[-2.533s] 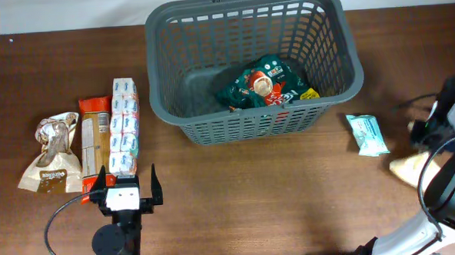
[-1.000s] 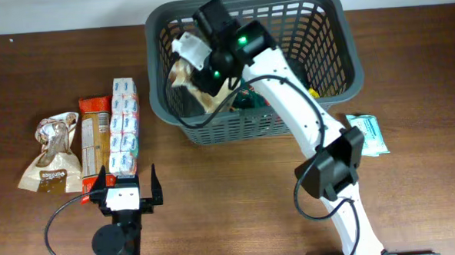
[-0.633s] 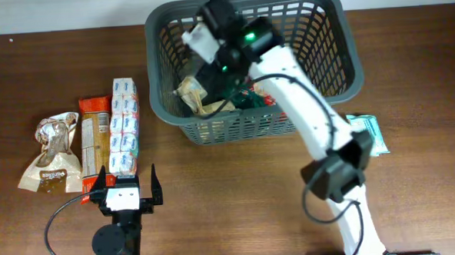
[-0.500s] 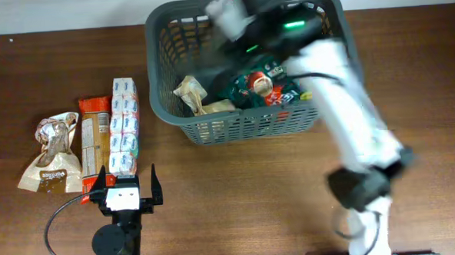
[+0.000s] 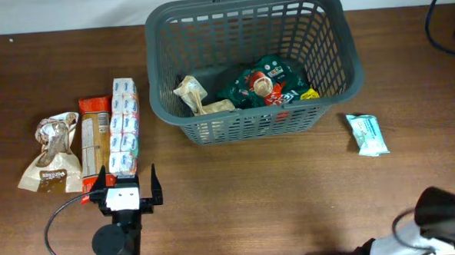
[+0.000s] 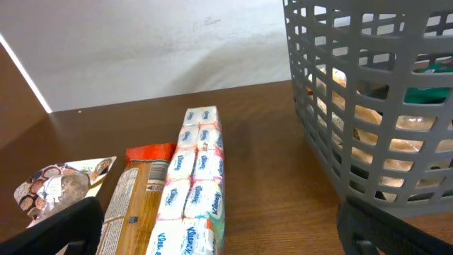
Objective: Pack container
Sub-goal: 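Grasp the mint-green wrapped packet with the right gripper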
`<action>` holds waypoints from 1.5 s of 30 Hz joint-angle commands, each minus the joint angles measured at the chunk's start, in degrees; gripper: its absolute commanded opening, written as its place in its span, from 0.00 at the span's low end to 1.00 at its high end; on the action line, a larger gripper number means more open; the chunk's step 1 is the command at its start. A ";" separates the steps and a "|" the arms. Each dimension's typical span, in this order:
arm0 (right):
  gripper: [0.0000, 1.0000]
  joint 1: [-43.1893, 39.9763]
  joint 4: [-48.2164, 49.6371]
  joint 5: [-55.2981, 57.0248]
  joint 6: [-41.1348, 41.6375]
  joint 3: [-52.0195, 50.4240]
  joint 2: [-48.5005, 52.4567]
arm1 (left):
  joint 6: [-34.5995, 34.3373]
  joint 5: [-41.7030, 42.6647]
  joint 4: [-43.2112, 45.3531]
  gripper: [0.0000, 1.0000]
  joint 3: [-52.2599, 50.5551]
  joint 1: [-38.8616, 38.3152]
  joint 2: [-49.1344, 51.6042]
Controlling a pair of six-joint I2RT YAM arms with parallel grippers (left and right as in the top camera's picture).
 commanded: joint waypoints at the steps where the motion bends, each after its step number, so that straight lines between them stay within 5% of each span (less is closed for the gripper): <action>1: 0.82 -0.76 2.21 -6.51 2.23 -12.33 3.23 | -0.13 -0.63 0.20 0.99 -0.42 0.31 -0.17; 9: 0.87 2.10 7.08 -9.60 -4.50 -34.91 7.96 | -0.13 -0.63 0.17 0.99 -0.42 0.31 -0.17; 21: 0.86 6.03 17.38 -6.73 -6.03 -51.84 9.94 | -0.13 -0.63 0.20 0.99 -0.42 0.31 -0.17; 22: 0.78 6.03 17.88 -6.14 -5.33 -52.57 9.94 | -0.11 -0.63 0.20 0.99 -0.42 0.31 -0.17; 26: 0.09 5.99 19.82 -5.16 -3.80 -53.88 9.99 | -0.13 -0.63 0.17 0.99 -0.42 0.31 -0.17; 27: 0.04 5.88 20.00 -4.96 -2.89 -53.55 9.94 | -0.13 -0.63 0.17 0.99 -0.42 0.31 -0.17; 33: 0.03 4.42 14.43 -5.49 1.68 -42.66 9.70 | -0.13 -0.63 0.17 0.99 -0.42 0.31 -0.17; 45: 0.04 9.51 -9.31 -15.52 -1.49 16.81 9.38 | -0.13 -0.63 0.20 0.99 -0.42 0.31 -0.17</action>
